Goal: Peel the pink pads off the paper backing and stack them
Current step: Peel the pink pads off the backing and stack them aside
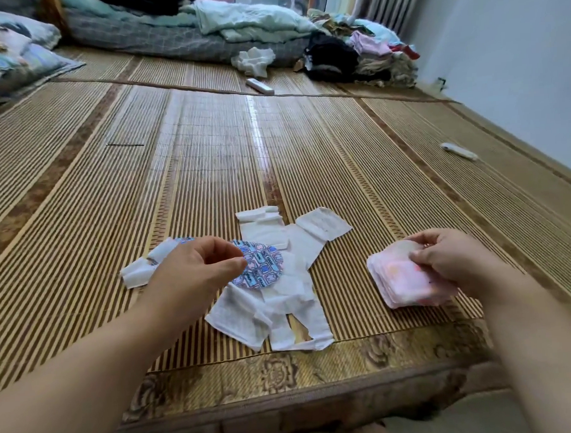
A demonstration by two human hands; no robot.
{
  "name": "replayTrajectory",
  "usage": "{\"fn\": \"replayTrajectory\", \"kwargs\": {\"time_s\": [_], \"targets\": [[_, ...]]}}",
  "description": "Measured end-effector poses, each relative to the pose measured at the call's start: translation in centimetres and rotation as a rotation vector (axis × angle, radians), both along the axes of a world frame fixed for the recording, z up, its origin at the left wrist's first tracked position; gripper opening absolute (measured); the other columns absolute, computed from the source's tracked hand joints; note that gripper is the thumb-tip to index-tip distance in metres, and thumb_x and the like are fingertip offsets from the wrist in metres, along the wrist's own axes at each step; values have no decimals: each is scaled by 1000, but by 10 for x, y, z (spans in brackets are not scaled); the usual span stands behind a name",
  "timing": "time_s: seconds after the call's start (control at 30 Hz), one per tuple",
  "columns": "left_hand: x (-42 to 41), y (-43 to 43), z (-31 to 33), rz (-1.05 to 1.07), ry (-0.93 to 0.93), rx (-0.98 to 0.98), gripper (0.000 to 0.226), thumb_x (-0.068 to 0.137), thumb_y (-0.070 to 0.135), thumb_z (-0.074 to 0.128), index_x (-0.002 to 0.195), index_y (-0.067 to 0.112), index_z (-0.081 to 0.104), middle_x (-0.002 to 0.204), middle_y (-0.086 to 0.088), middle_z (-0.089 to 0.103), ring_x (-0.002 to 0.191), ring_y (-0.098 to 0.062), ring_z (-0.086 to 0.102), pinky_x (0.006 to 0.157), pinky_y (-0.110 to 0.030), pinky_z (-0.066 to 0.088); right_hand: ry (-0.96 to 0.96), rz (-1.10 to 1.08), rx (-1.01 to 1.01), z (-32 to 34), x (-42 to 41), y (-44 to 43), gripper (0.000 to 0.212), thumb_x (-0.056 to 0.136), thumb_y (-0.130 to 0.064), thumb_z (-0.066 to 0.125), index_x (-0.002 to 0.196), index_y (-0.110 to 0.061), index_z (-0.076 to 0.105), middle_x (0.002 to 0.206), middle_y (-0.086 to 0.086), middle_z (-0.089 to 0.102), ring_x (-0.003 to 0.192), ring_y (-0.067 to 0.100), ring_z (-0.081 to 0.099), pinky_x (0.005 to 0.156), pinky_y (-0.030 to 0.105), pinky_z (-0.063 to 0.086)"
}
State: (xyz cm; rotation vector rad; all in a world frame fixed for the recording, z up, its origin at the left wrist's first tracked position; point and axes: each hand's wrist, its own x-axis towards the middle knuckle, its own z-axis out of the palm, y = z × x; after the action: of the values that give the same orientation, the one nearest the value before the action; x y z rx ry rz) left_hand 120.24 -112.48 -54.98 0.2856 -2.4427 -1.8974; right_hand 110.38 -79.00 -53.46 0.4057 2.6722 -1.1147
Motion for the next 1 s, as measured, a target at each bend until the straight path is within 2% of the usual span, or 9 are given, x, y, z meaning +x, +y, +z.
{"fn": "replayTrajectory", "kwargs": {"time_s": [0.1,0.23,0.47,0.57,0.67,0.73,0.87,0.93,1.0], "targets": [[-2,4,-5,-22,2,-38,4,81,19,70,77,19,69,53,13,60,44,3,49,56,-26,40,17,-25,1,-5,-1,1,16,88,-6,61,91,-20,68,88,7,69,77,21,66,55,29,51],[-1,6,-9,-43,0,-124,5,80,27,71,77,23,70,66,6,66,50,1,53,55,-25,42,57,-42,43,-8,-2,-1,18,88,-8,61,95,-24,67,90,4,67,77,20,66,50,27,48],[-3,4,-8,-36,3,-169,6,79,28,71,77,22,70,70,0,69,53,-1,56,55,-23,47,77,10,340,4,4,-13,24,90,-19,59,113,-23,60,86,-2,63,70,13,61,53,30,46],[-6,-2,-7,15,14,-231,3,80,22,71,78,21,69,71,-2,70,57,-6,61,53,-17,48,264,121,506,14,10,-32,35,88,-26,60,122,-22,56,116,7,61,94,22,59,73,32,46],[-9,-14,-7,45,-1,-398,5,81,26,71,81,26,66,78,9,69,70,-5,63,61,-22,49,478,319,371,23,23,-81,35,84,-29,67,118,-23,62,117,3,62,102,18,58,86,37,49],[-11,-26,-8,61,-30,-516,13,78,29,72,90,30,66,95,10,69,85,-10,64,69,-25,47,497,498,322,20,33,-122,31,80,-31,70,111,-24,67,110,-2,66,97,13,58,86,31,48],[-11,-51,-22,33,-142,-872,55,74,34,71,126,24,57,130,-3,59,118,-25,52,100,-37,41,425,748,277,-5,42,-189,39,79,-34,71,116,-22,67,114,-1,67,97,13,58,86,29,47],[-9,-61,-27,57,-202,-897,55,76,37,66,128,23,55,129,-3,59,118,-27,50,101,-43,41,405,830,287,-16,43,-211,38,78,-35,70,113,-20,68,110,2,68,96,15,59,84,30,49],[-6,-69,-29,102,-200,-931,39,80,38,61,117,25,61,119,-1,64,111,-28,51,95,-45,45,419,857,333,-21,41,-224,30,76,-37,69,99,-18,72,98,3,69,92,19,59,76,31,50]]}}
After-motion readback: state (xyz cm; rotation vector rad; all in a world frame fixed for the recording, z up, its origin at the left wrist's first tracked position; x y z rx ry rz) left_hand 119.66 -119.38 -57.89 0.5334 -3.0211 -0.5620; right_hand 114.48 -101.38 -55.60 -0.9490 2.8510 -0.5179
